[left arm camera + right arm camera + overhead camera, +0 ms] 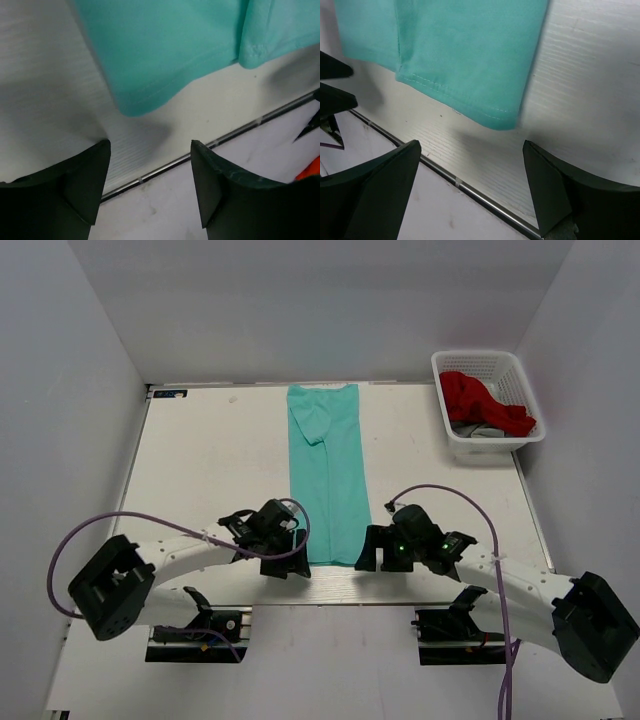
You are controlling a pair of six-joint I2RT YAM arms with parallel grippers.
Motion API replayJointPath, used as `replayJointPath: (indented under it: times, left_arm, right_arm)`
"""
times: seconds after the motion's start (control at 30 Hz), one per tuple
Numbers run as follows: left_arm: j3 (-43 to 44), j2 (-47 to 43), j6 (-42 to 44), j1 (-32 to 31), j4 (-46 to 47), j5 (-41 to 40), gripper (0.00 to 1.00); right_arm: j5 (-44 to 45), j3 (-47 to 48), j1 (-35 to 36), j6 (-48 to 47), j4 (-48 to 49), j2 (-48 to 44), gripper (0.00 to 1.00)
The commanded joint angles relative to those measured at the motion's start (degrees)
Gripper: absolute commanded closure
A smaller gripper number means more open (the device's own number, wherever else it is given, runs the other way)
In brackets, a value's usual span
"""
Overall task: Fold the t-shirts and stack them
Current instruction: Grab the bottom of the folded rectangular tshirt with both arms
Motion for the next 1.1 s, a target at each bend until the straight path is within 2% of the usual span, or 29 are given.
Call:
replayJointPath:
  times: [0.0,0.07,0.1,0.17,0.33,0.5,0.57,0.6,0.63,0.67,0.7,0.73,1.07]
  left_arm:
    - [3.44,4.68,1.35,-1.62,-1.05,-3.03,0.26]
    - [5.82,6.97,1.35,-1.62,-2.64,-7.67,0.37]
    - [5.83,6.98,1.35,-1.62,-3.17,-9.18,0.4]
    - [6.35,7.51,1.35,-1.62,-3.7,-13.04,0.4]
    - [8.99,10.49,1.88,-1.62,-6.16,-17.28,0.42]
    - [9.52,12.69,3.11,-1.62,-5.03,-18.16,0.57]
    - [9.52,12.69,3.11,-1.62,-3.27,-16.85,0.64]
    - [9.52,12.69,3.11,-1.62,-3.26,-16.84,0.75]
    - [9.52,12.69,3.11,-1.62,-3.26,-16.32,0.8]
    - [9.52,12.69,3.11,-1.62,-3.26,-16.31,0.87]
    - [9.52,12.69,3.11,-1.62,-2.74,-16.31,1.0]
    - [10.04,12.08,3.11,-1.62,-2.74,-15.62,1.0]
    - [15.22,7.51,4.96,-0.48,-0.98,-18.23,1.0]
  right_arm:
    - [-2.03,-1.72,-0.78,0.7,3.11,1.72,0.12]
    - [-1.95,-1.19,-1.05,0.34,3.04,3.2,0.17]
    - [-2.03,-0.84,-1.22,0.17,3.21,3.65,0.23]
    - [-2.38,-0.93,-1.49,0.08,3.65,4.97,0.32]
    - [-0.01,-0.4,-2.54,0.43,3.83,7.96,0.4]
    - [0.43,0.48,-3.42,0.87,4.88,11.82,0.52]
    - [0.69,1.01,-3.77,1.48,5.24,12.79,0.62]
    - [0.78,1.27,-3.77,1.75,5.41,13.06,0.66]
    - [0.87,1.36,-3.95,1.66,5.59,13.67,0.78]
    - [1.3,1.62,-4.04,1.83,5.76,13.76,0.86]
    - [1.48,1.88,-4.04,1.92,5.68,13.68,0.95]
    - [1.66,1.97,-4.04,1.66,5.94,13.41,1.0]
    - [4.72,7.5,-3.95,-7.3,9.02,8.58,1.0]
